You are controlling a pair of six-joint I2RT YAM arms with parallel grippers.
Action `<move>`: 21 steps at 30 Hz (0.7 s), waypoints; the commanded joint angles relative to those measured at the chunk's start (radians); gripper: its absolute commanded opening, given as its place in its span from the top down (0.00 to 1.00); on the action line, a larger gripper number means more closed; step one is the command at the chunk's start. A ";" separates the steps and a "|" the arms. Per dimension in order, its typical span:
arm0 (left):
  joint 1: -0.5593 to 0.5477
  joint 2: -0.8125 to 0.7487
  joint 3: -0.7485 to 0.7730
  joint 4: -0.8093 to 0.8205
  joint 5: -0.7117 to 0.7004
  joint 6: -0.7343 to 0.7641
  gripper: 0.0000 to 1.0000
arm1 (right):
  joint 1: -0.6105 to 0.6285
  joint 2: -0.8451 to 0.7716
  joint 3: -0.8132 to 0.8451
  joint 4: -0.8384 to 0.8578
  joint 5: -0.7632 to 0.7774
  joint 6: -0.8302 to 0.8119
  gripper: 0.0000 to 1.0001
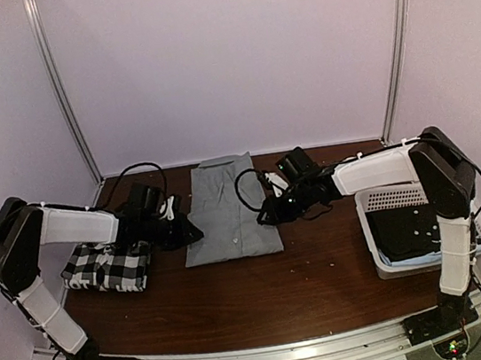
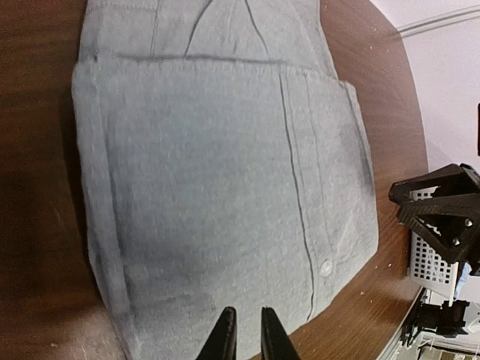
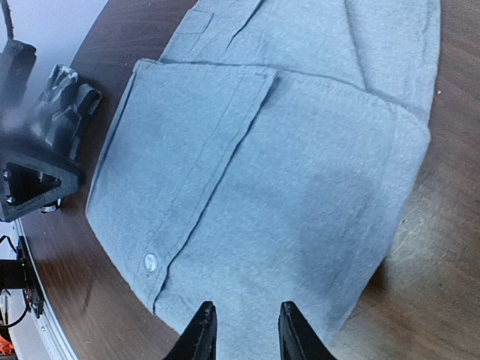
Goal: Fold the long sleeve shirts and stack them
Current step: Smooth out the 2/3-rectangle-folded shirt at the center of the board.
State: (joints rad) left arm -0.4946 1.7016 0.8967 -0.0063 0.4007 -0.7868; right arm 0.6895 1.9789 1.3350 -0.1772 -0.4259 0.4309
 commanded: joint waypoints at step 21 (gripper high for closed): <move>-0.001 -0.149 -0.264 -0.073 -0.115 -0.028 0.86 | 0.045 -0.126 -0.290 0.091 0.000 0.097 0.71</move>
State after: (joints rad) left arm -0.5030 1.6062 0.6563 -0.0120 0.3511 -0.8314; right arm 0.7410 1.9083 1.0763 -0.0708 -0.4442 0.5079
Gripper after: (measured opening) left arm 0.132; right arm 0.287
